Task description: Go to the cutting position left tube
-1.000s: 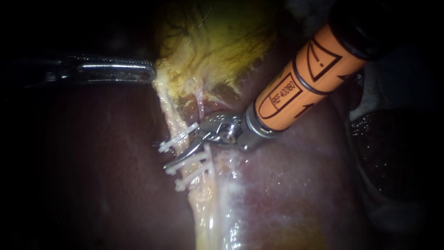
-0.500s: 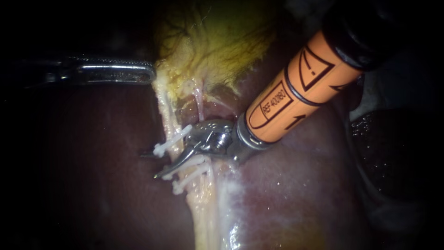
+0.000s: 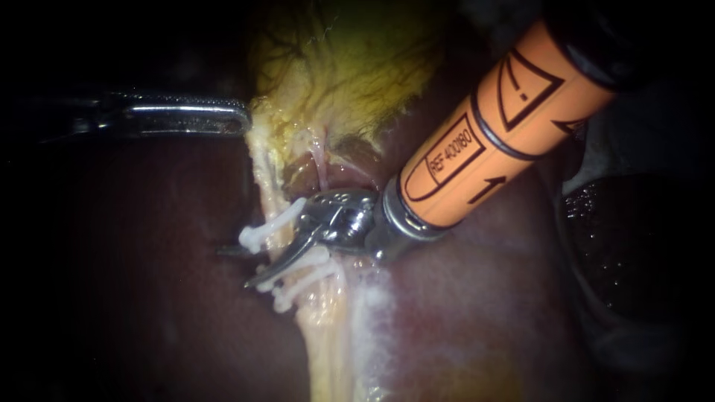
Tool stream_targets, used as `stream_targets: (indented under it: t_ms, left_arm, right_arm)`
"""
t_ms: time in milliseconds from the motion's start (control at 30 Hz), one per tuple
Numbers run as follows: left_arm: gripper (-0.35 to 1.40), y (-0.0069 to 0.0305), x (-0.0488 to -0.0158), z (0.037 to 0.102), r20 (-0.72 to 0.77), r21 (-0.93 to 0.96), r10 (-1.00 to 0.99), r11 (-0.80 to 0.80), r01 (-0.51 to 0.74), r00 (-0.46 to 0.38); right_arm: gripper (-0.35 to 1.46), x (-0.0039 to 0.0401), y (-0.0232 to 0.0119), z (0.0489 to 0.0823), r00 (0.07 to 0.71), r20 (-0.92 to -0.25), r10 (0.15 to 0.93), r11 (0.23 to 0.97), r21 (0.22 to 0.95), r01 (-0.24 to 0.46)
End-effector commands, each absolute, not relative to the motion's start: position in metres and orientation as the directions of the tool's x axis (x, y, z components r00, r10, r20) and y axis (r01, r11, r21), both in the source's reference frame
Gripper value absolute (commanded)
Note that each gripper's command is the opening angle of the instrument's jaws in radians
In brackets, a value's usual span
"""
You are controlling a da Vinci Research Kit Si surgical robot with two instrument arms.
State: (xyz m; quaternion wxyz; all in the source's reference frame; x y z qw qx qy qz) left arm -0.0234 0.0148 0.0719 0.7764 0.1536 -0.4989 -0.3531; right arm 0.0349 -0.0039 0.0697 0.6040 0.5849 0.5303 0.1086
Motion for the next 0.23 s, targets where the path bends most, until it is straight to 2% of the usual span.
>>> stream_targets:
  t_ms: [33, 233]
  left_arm:
    - [-0.35, 0.0148, -0.0234, 0.0719, 0.666, 0.591, -0.702, 0.703, 0.396, 0.253]
    - [-0.35, 0.0148, -0.0234, 0.0719, 0.666, 0.591, -0.702, 0.703, 0.396, 0.253]
  right_arm:
    - [1.2, 0.0349, -0.0039, 0.0698, 0.414, -0.514, 0.751, 0.292, 0.822, 0.489]
    - [1.19, 0.0349, -0.0039, 0.0698, 0.415, -0.514, 0.751, 0.292, 0.822, 0.489]
